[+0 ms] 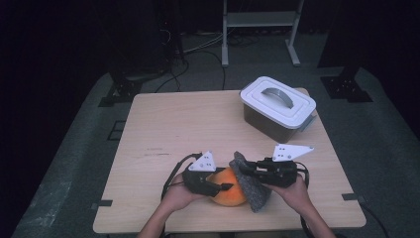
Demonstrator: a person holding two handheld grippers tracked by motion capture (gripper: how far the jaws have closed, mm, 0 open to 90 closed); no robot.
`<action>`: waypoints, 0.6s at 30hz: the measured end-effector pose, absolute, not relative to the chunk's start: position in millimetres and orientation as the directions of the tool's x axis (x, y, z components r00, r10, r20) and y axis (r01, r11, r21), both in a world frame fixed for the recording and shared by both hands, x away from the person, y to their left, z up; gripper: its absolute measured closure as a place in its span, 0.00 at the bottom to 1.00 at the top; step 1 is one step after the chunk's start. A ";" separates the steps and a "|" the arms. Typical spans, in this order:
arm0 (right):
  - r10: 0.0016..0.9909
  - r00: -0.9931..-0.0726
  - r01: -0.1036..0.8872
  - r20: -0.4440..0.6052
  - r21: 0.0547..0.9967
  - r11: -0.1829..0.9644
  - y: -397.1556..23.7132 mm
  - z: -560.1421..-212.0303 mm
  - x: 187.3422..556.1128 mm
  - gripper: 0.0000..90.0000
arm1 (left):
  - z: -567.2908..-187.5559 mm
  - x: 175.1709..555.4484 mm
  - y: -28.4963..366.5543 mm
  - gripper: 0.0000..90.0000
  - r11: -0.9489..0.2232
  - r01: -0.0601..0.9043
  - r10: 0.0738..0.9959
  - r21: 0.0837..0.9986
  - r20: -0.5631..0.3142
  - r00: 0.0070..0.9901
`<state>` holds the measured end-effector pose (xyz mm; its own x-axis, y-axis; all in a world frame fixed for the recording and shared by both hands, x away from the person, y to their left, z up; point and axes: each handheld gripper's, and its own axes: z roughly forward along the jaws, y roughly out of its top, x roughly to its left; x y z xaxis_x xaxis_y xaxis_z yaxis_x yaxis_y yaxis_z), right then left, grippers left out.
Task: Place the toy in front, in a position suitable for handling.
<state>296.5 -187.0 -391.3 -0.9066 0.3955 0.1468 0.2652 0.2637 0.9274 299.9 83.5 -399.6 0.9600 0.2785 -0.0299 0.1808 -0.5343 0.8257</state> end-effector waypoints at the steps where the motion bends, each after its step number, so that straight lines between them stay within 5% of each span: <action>1: 0.402 -0.903 0.272 0.152 0.925 0.263 -189.4 -393.3 297.5 0.85 | -399.3 299.9 84.2 0.52 -0.533 0.185 0.284 0.826 -0.031 0.958; 11: 0.422 -0.898 0.244 0.122 0.938 0.247 -190.0 -385.9 292.1 0.85 | -401.8 301.5 80.8 0.48 -0.510 0.201 0.309 0.837 -0.040 0.950; 18: 0.404 -0.902 0.291 0.154 0.907 0.304 -189.7 -401.1 299.8 0.86 | -412.5 305.1 83.8 0.32 -0.474 0.187 0.280 0.861 -0.054 0.958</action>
<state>299.8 -189.7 -401.1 -0.9017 0.4041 0.1541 0.2913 0.3043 0.9069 305.1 83.8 -412.5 0.9584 0.2804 -0.0537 0.1867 -0.4736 0.8607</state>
